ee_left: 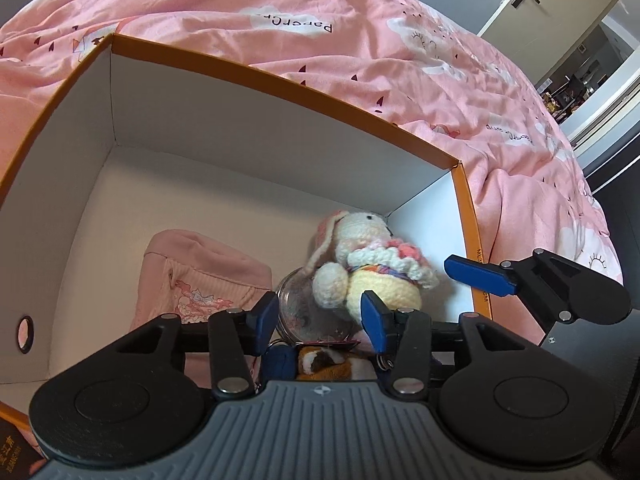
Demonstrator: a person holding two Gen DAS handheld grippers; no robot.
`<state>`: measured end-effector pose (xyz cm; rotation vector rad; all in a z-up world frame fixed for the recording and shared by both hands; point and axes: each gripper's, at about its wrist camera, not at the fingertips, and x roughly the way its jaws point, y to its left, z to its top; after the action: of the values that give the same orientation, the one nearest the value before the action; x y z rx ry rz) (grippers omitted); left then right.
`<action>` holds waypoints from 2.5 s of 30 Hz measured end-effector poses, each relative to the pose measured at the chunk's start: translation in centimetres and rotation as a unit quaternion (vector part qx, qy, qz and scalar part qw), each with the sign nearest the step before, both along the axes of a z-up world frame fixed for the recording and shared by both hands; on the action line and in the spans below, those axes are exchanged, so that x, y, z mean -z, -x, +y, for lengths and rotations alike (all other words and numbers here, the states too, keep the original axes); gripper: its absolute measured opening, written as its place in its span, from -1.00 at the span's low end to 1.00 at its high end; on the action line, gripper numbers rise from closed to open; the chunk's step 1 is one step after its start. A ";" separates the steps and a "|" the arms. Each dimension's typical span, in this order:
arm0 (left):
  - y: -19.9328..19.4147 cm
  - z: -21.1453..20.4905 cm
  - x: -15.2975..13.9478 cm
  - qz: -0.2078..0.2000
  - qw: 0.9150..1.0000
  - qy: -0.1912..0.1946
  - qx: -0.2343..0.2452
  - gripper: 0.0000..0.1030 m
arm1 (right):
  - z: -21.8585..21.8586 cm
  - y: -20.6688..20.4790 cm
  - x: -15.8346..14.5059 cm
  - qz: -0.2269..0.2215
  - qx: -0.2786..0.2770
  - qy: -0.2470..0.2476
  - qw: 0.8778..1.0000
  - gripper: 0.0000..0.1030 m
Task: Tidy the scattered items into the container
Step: 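Open both grippers to release the compact and bunny into the box, then grasp the Vaseline tube with the left gripper while the right grasps the white cylindrical case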
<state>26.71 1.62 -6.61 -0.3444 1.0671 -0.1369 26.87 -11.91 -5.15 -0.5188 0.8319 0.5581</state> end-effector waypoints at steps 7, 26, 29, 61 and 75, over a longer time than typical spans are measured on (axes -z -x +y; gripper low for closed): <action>1.8 -0.3 -2.5 -0.038 0.999 -0.019 -0.004 0.03 | -0.8 1.6 -1.5 -0.015 0.003 -0.018 1.000 0.42; 9.3 -2.5 -9.0 -0.191 0.978 -0.082 0.013 0.03 | -4.9 7.7 -6.7 -0.104 0.036 -0.152 0.982 0.46; 10.7 -2.3 -9.6 -0.214 0.973 -0.086 0.008 0.03 | -5.4 8.9 -7.2 -0.108 0.038 -0.170 0.979 0.48; 22.6 3.8 -4.3 -0.088 0.987 -0.133 -0.019 0.03 | -2.3 17.9 -2.9 -0.010 -0.026 -0.186 0.982 0.42; 23.9 6.3 -1.3 0.030 0.986 -0.115 -0.118 0.03 | -0.7 18.7 -0.1 0.022 -0.060 -0.130 0.989 0.40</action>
<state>2.83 7.87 -5.29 -0.2653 1.0811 0.2080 8.13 -12.58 -5.02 -0.3187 0.7586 0.7801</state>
